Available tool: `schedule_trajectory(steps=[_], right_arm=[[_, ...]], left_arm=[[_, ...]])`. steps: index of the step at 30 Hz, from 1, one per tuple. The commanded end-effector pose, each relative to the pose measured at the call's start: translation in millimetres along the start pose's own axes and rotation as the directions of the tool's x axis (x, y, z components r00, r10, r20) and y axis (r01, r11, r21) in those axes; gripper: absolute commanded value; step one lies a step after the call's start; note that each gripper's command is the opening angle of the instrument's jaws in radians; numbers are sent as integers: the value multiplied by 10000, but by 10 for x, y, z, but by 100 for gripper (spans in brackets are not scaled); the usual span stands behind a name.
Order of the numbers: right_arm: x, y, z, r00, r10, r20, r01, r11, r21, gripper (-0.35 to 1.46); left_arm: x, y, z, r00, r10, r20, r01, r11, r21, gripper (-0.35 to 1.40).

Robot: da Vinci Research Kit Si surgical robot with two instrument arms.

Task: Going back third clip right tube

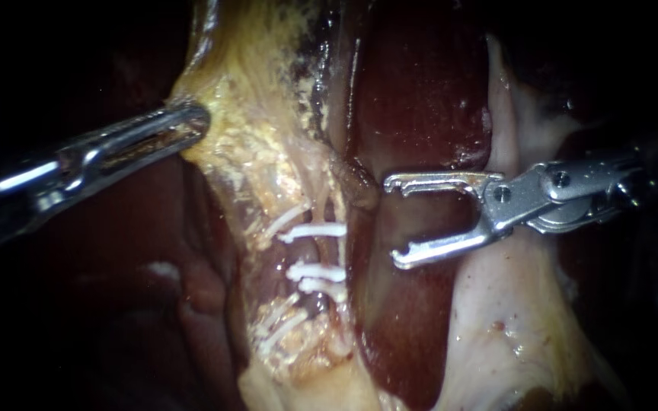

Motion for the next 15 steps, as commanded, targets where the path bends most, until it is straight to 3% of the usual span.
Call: schedule_trajectory(steps=[1,7,15], right_arm=[[1,0,0,10000,-2,3,2,10000,4,60],[3,-2,1,10000,1,-3,-1,10000,30,60],[3,-2,1,10000,1,-3,-1,10000,30,60]], left_arm=[[0,-1,6,10000,-9,-29,9,10000,57,-35],[5,-13,24,9999,-1,-118,3,9999,158,-35],[6,-15,26,9999,7,-154,-4,9998,207,-35]])
